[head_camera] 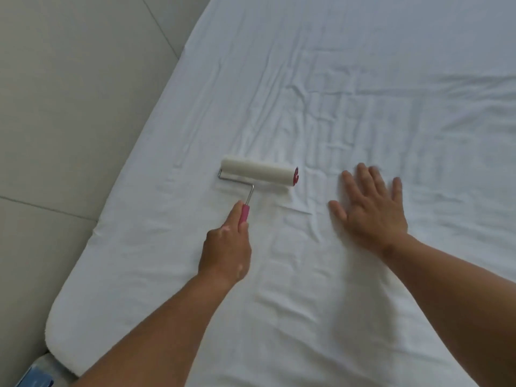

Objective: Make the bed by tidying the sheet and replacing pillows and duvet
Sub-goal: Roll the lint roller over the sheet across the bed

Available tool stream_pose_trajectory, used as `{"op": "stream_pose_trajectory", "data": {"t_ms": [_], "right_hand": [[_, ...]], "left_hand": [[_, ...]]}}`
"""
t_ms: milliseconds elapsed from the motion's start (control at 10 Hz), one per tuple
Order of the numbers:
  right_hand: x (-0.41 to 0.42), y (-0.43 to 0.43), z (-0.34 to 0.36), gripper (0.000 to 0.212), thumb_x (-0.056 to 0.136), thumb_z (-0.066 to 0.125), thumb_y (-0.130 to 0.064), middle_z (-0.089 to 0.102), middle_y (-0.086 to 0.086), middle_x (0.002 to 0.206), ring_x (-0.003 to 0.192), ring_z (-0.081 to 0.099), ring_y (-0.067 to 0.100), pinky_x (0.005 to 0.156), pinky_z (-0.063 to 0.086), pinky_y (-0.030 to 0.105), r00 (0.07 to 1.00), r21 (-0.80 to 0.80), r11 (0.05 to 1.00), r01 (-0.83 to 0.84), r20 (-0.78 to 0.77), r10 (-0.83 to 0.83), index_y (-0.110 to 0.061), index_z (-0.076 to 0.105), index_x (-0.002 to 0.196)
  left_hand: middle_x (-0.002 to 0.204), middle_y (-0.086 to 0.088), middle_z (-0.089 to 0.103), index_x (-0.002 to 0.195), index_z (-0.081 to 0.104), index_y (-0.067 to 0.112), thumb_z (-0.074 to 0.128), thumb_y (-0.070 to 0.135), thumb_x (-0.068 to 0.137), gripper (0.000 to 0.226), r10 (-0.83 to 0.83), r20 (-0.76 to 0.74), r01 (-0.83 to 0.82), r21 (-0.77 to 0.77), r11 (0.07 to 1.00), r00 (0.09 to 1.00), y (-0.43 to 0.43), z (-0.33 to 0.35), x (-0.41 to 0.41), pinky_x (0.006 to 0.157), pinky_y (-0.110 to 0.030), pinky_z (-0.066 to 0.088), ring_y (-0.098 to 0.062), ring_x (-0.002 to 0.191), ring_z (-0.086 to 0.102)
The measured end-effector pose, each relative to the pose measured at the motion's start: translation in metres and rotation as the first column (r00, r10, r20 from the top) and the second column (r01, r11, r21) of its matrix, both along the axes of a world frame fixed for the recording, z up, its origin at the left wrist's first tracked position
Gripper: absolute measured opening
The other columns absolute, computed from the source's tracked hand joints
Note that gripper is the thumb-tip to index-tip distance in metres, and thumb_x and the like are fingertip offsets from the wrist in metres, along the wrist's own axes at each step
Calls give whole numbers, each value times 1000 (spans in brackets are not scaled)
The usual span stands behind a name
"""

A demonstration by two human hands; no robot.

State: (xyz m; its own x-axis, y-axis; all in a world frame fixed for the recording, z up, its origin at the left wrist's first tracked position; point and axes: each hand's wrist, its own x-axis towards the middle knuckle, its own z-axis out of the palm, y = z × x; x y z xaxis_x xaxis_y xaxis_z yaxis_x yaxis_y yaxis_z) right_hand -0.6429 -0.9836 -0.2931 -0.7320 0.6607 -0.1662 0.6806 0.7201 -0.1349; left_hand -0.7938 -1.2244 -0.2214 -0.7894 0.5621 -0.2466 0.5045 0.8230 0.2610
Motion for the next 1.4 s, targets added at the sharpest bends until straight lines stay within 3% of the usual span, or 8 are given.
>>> {"op": "stream_pose_trajectory", "data": {"t_ms": [200,600,800,900,1000,1200,1300,1400], "right_hand": [[-46,45,-25,78,94,16,-70,6,6,168,155,2,25,122,1,59,988,49,987,152,-9,-151,-29,9,160],[-54,61,-84,74,92,33,-62,38,15,157,143,39,35,117,17,65,968,168,970,176,-207,-140,-17,40,151],[-54,62,-79,78,95,19,-67,37,15,158,144,37,36,118,15,64,972,116,977,180,-177,-158,-18,38,152],[-55,61,-73,77,91,33,-63,37,15,158,144,37,36,117,17,65,974,97,979,179,-159,-162,-15,45,151],[-55,60,-71,79,86,40,-60,34,14,159,146,34,36,117,16,65,978,97,981,168,-142,-154,-15,44,151],[-53,58,-76,79,88,36,-61,28,12,162,149,26,33,120,12,62,977,108,979,173,-148,-156,-19,32,155],[-52,58,-75,79,89,33,-63,24,9,163,151,21,31,121,9,60,979,96,980,176,-121,-164,-23,27,157],[-51,56,-70,78,90,33,-64,22,8,164,151,18,30,121,7,59,980,89,980,177,-105,-167,-24,26,157]], "left_hand": [[115,-13,66,146,37,33,28,32,108,38,44,5,-45,74,996,999,141,-21,-76,76,-35,38,-31,85,50],[121,-5,53,131,45,17,39,15,99,33,-111,-45,112,32,993,993,394,-51,-242,75,-35,36,-34,101,55],[106,-4,58,143,38,19,28,25,108,37,-117,-3,117,45,992,993,310,-53,-204,76,-39,44,-38,101,62],[159,3,36,161,11,23,24,24,107,56,-139,39,142,-91,986,989,224,-46,-163,93,-36,47,-32,115,60],[146,-5,50,159,18,21,27,25,107,52,-140,43,146,-172,974,989,223,-39,-159,88,-36,47,-35,112,60],[147,-4,36,137,46,8,39,13,96,42,-383,-84,336,-331,881,920,289,-51,-187,75,-35,34,-32,108,56],[149,-2,40,146,35,12,36,12,99,47,-217,-20,209,-198,958,976,227,-43,-150,70,-33,36,-29,83,51],[127,-7,65,155,11,31,31,24,107,52,-14,65,14,3,1000,998,116,-43,-85,79,-34,52,-32,94,66]]}}
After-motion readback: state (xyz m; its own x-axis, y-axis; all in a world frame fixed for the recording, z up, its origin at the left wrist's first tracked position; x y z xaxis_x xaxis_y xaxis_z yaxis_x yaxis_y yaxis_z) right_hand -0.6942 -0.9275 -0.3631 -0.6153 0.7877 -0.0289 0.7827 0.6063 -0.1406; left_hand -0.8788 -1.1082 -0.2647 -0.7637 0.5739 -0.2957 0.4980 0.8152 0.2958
